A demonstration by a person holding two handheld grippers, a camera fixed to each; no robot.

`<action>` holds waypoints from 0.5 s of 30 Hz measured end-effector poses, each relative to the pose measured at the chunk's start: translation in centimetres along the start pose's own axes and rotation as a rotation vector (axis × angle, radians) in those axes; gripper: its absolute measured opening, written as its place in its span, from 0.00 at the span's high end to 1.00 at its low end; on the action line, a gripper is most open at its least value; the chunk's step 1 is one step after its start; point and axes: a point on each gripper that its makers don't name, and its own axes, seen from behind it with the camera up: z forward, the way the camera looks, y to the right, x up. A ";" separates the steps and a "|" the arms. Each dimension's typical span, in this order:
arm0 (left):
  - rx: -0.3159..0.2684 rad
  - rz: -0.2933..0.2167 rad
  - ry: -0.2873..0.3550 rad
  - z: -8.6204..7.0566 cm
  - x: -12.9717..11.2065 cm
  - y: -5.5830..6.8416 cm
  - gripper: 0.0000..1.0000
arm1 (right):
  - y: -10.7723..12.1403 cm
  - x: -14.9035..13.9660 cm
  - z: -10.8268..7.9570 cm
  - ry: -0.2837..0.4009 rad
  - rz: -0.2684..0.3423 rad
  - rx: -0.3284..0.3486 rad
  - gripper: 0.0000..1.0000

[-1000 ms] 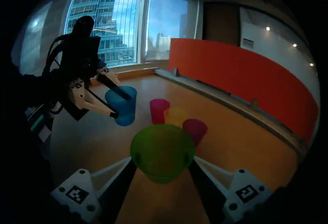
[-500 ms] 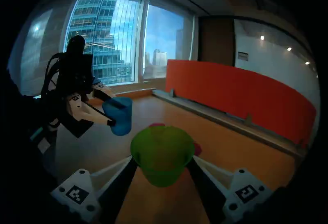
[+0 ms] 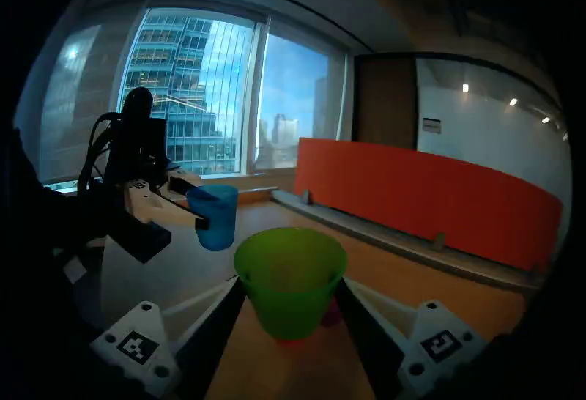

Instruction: Pour water

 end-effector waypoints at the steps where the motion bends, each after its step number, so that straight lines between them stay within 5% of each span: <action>1: -0.001 -0.005 0.006 0.0 0.1 0.0 0.17 | 0.0 0.2 0.0 0.007 0.001 0.000 0.12; 15: -0.001 -0.011 0.062 -0.2 1.7 0.1 0.17 | 0.3 2.3 0.4 0.070 0.007 0.001 0.10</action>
